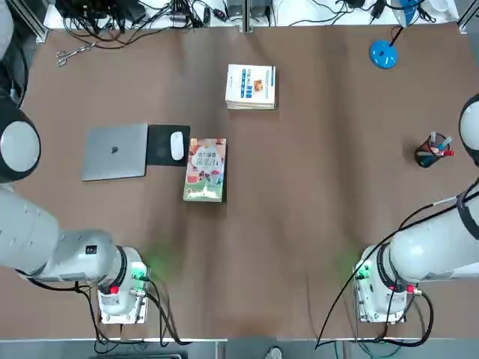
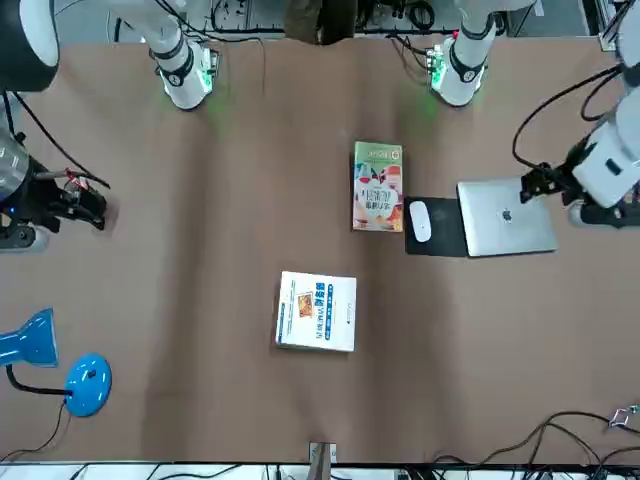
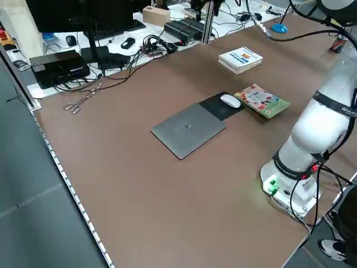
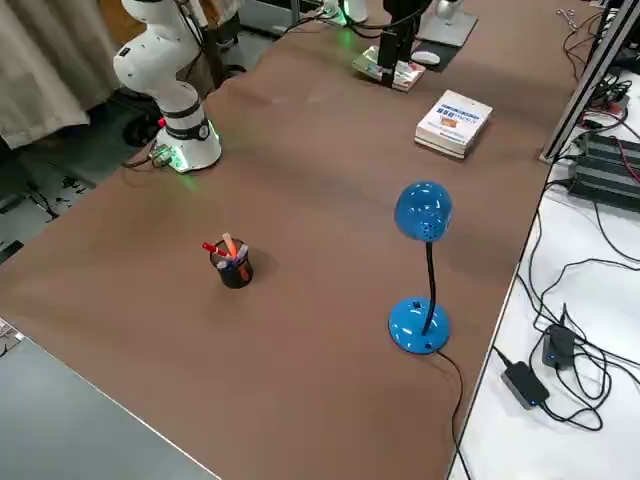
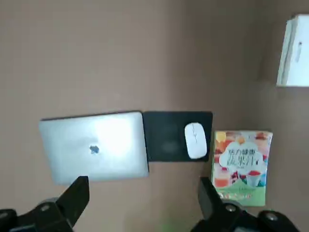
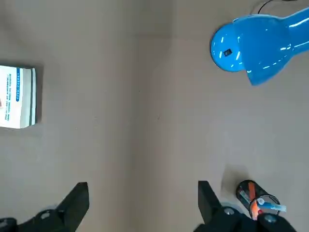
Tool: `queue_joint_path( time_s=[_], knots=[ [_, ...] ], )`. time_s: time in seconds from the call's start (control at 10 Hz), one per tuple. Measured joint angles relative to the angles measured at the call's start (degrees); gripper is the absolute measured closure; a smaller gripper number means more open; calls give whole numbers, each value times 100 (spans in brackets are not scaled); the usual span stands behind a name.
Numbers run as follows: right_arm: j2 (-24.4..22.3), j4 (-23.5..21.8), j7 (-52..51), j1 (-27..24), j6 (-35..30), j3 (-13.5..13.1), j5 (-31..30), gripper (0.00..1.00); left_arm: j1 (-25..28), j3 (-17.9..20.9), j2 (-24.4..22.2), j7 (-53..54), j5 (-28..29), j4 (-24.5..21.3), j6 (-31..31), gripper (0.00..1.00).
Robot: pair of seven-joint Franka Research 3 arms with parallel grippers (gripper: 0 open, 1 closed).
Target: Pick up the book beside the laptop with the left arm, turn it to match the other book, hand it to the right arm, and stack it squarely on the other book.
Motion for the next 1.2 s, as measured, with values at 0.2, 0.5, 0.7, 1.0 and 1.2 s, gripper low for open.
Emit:
queue_joint_path(
  time_s=[0.2, 0.5, 0.7, 1.0, 1.2],
  knots=[
    [3, 0, -1, 7, 0, -1, -1, 0, 35, -25, -242, -31, -836, -558, -4, 0],
    [4, -1, -1, 21, 0, -5, -15, 0, 316, -22, -718, 35, -1883, -1431, 177, 0],
    [11, -1, -1, 22, -1, -3, -21, 0, 279, -85, -1424, 396, -2500, -3060, 1028, 0],
    [32, -3, -1, 29, -1, 0, -22, 0, 283, -164, -2240, 1317, -3447, -5244, 1782, 0],
    [41, -3, -1, 58, -10, 1, -22, 0, 285, -164, -2316, 2210, -4090, -6180, 2273, 0]
  ],
)
